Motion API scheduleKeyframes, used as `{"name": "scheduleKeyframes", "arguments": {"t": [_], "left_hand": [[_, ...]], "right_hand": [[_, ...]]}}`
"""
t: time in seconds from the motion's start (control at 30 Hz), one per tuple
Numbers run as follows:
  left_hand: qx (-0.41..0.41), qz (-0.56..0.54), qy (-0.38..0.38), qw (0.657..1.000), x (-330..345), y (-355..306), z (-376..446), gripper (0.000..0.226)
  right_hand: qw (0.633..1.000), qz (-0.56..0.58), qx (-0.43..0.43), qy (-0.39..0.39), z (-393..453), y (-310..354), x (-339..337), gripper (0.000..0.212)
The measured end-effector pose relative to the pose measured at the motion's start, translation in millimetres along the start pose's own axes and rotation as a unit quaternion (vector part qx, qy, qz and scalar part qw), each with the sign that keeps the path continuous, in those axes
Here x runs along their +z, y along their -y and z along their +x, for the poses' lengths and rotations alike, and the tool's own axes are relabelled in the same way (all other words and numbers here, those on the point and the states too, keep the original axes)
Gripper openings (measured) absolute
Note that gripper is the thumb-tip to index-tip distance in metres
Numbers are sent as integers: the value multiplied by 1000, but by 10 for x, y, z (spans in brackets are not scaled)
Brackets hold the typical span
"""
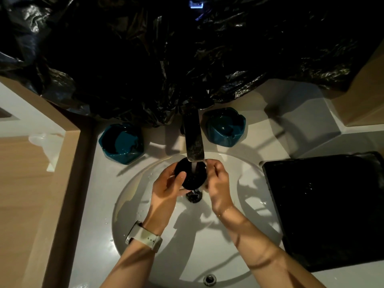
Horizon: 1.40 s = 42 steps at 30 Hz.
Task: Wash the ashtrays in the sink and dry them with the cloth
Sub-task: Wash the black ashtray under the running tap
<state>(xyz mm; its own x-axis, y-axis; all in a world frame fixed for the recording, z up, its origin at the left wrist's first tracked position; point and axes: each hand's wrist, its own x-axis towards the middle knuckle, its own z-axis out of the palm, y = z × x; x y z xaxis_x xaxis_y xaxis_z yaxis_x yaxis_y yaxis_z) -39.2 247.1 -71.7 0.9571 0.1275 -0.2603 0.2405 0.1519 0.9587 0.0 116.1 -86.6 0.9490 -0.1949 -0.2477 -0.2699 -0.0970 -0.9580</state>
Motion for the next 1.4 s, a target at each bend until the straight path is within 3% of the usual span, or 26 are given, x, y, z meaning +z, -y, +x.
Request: {"name": "scheduleKeyframes", "arguments": {"t": [0.13, 0.27, 0.4, 0.53, 0.63, 0.77, 0.83, 0.97, 1.07, 1.17, 1.3, 1.4], "left_hand": [[-57, -191, 28, 980, 33, 93, -4, 41], [-98, -276, -8, 956, 6, 129, 58, 38], [-61, -228, 3, 972, -72, 91, 90, 18], [-18, -46, -32, 998, -167, 72, 46, 28], [-16, -6, -56, 998, -228, 64, 5, 27], [-69, -84, -12, 994, -249, -63, -115, 35], [-98, -132, 9, 986, -242, -110, -171, 28], [-126, -167, 26, 978, -262, -117, -223, 37], [-125, -163, 23, 978, -285, -126, -245, 38], [-105, -140, 19, 984, -325, -147, -252, 38], [-19, 9, -5, 1000, -377, -178, -243, 44], [82, 155, -8, 984, -415, -263, -264, 38]], "right_hand": [[997, -34, -62, -17, -270, -74, 91, 12], [997, -45, -35, 56, -490, -153, 61, 17], [997, -37, -48, 45, -438, -27, -214, 5], [995, -58, -32, 75, -259, 535, -533, 5], [993, -48, -76, 71, -145, 1055, -625, 4], [990, -80, -67, 100, 145, 1626, -445, 61], [989, -52, -35, 132, 305, 1773, -333, 64], [989, -25, 4, 143, 477, 1827, -222, 30], [989, -39, 53, 136, 385, 1762, -298, 27], [983, -87, 55, 153, 278, 1589, -424, 46], [993, -38, 50, 96, 129, 1297, -532, 47], [992, -7, 85, 90, -93, 1071, -652, 38]]}}
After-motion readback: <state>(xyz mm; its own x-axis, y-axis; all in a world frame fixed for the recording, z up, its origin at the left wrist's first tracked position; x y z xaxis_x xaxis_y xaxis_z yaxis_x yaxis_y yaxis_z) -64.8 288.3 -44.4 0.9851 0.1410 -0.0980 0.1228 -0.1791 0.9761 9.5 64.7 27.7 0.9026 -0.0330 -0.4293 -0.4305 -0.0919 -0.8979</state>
